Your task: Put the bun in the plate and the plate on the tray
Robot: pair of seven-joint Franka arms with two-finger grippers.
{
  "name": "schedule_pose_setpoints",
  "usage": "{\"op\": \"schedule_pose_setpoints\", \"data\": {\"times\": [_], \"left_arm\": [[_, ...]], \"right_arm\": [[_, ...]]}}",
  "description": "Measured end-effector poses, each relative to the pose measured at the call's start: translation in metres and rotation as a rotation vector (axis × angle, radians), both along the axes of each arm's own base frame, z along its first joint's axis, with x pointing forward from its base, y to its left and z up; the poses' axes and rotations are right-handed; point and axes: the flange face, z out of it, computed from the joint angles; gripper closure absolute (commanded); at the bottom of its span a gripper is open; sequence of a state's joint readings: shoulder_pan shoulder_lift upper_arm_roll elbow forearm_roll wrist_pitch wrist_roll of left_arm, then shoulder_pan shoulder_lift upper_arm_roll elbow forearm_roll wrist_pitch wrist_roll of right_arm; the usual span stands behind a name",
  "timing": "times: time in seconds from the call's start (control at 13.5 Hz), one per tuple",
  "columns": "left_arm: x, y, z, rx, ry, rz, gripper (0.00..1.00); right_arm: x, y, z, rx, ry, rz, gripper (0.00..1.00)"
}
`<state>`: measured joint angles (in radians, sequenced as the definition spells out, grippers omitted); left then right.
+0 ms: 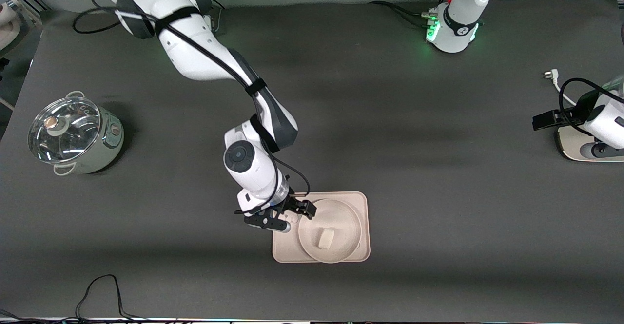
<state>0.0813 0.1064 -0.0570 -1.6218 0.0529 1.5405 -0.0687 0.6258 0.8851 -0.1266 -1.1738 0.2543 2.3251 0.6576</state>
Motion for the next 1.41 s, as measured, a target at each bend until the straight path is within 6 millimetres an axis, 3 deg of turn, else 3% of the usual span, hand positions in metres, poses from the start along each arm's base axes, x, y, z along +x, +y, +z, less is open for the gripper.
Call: {"op": "schedule_pose_setpoints", "data": {"times": [0.15, 0.3, 0.52, 0.82, 0.96, 1.11, 1.26, 1.41], "left_arm": [[0.0, 0.002, 0.0, -0.001, 0.001, -0.003, 0.0], [0.0, 0.002, -0.001, -0.002, 0.002, -0.005, 0.0], [0.0, 0.005, -0.002, -0.004, 0.004, -0.012, 0.0], [-0.001, 0.005, -0.002, -0.005, 0.006, -0.017, 0.0], [-0.001, 0.006, -0.002, -0.005, 0.006, -0.017, 0.0], [-0.001, 0.006, -0.002, -0.006, 0.006, -0.018, 0.0], [-0.001, 0.007, -0.002, -0.006, 0.006, -0.018, 0.0], [-0.001, 0.008, -0.002, -0.007, 0.006, -0.018, 0.0]], "right_arm": [[-0.006, -0.012, 0.064, -0.07, 0.029, 0.039, 0.0], [-0.012, -0.042, 0.131, -0.118, 0.056, 0.046, 0.0], [-0.031, -0.12, 0.21, -0.128, 0.112, 0.125, 0.0], [-0.074, -0.241, 0.288, -0.152, 0.163, 0.276, 0.0], [-0.088, -0.299, 0.311, -0.18, 0.171, 0.34, 0.0], [-0.094, -0.348, 0.319, -0.185, 0.188, 0.356, 0.0], [-0.094, -0.386, 0.316, -0.189, 0.204, 0.345, 0.0], [-0.094, -0.411, 0.315, -0.206, 0.21, 0.338, 0.0]]}}
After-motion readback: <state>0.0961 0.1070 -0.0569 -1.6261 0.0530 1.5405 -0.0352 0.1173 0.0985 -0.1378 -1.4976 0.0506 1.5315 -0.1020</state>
